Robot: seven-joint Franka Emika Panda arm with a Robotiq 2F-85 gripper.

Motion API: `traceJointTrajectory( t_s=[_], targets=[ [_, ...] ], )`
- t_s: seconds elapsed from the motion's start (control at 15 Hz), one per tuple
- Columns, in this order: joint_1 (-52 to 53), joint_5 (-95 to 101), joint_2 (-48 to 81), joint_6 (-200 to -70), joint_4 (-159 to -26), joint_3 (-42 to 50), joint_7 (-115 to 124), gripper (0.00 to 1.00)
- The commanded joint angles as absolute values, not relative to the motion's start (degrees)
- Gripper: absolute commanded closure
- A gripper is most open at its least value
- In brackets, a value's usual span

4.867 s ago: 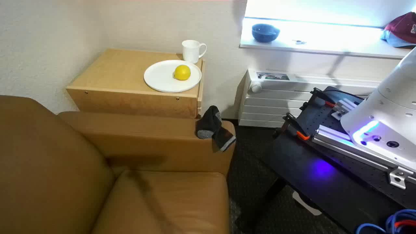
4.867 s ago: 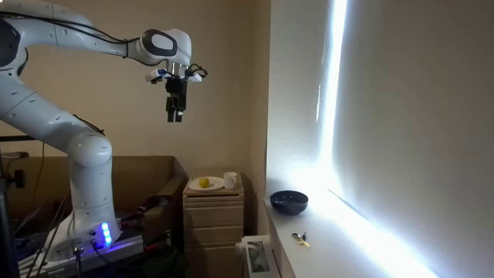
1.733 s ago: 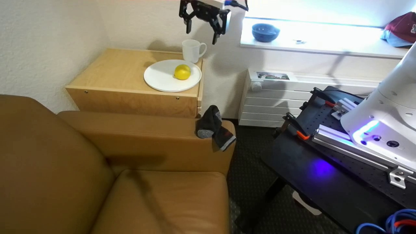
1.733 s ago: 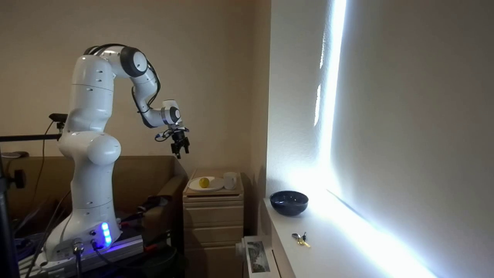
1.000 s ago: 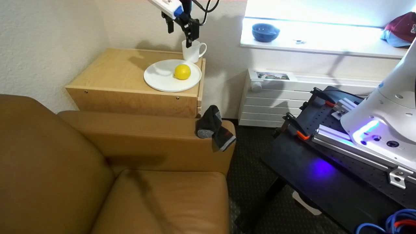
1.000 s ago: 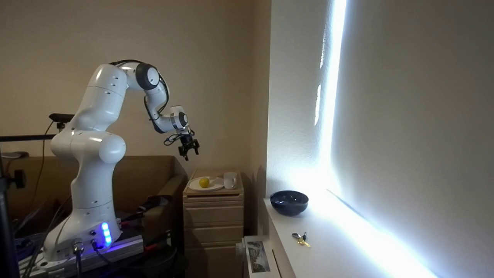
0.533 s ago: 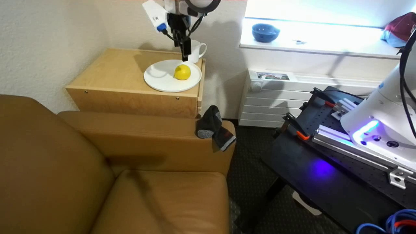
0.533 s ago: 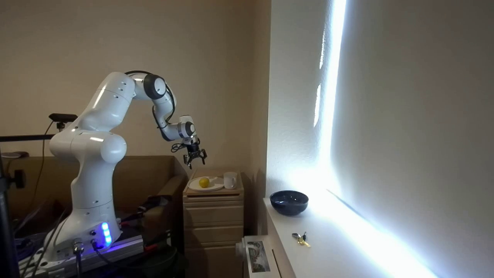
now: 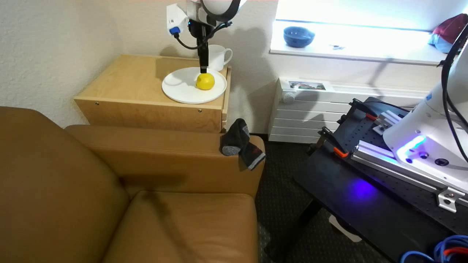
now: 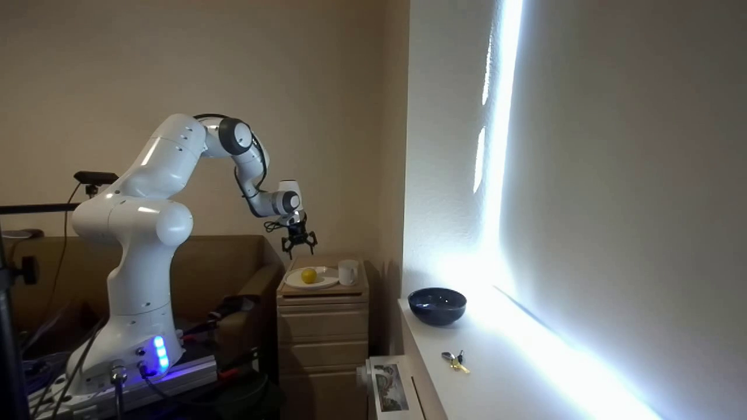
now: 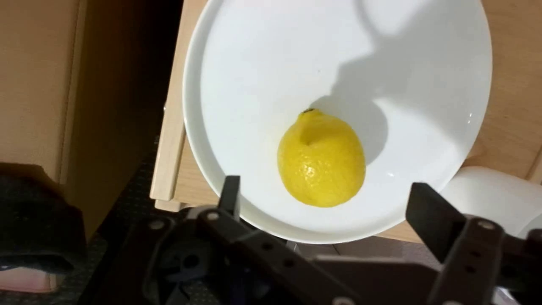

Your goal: Pick the lemon from the white plate and put it in the blue bowl

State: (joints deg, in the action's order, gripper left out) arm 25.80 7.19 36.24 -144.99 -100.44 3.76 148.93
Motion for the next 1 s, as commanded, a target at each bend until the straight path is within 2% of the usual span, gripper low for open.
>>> traceJointTrajectory(
  t_s=[0.0, 0.93],
  targets=[
    [25.41, 7.48, 36.20, -144.94, -100.45, 3.20, 148.94, 0.00],
    [33.72, -11.83, 43.07, -144.92, -99.01, 14.67, 149.08, 0.00]
  ],
)
